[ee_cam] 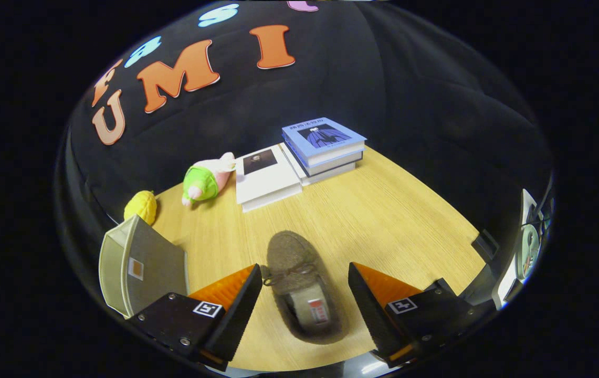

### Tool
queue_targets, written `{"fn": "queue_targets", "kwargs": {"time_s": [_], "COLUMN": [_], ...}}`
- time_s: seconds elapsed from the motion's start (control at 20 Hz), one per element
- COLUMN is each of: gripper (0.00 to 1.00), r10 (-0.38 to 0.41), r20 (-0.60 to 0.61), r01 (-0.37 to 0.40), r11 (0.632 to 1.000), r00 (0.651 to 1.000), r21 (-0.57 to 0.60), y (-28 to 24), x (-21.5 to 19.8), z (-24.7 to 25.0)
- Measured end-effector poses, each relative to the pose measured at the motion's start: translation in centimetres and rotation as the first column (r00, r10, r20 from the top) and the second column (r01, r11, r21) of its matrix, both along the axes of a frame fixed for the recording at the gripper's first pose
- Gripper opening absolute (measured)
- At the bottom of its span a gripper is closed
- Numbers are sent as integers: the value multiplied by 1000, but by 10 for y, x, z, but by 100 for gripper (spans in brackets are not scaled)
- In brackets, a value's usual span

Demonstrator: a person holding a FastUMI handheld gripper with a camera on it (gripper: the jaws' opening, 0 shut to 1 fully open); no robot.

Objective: Open the storage box then place both shoes into the box .Put the left shoe in first, then the right shoe, with the right side of both shoes facing outward in a uniform manner.

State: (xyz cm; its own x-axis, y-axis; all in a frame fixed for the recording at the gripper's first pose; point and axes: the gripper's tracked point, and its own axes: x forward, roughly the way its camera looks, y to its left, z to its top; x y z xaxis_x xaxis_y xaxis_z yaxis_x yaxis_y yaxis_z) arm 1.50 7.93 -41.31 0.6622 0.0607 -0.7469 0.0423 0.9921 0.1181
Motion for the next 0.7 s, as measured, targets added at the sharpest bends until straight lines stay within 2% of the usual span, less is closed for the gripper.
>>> {"fn": "queue_targets", "kwargs": {"time_s": [0.3,0.4,0.5,0.7], "gripper": [96,89,79,44], "r10": [12,28,44,41], "r20": [-88,-104,-119,-134], "r01": [-11,-26,-43,-38], "r11": [1000,1000,999,999], "r00": [996,994,992,990], "r21": [11,17,13,24], "y": [-14,-14,-13,-14], "x": [-9,-10,-12,-9], "z": [-38,-46,-55,-68]}}
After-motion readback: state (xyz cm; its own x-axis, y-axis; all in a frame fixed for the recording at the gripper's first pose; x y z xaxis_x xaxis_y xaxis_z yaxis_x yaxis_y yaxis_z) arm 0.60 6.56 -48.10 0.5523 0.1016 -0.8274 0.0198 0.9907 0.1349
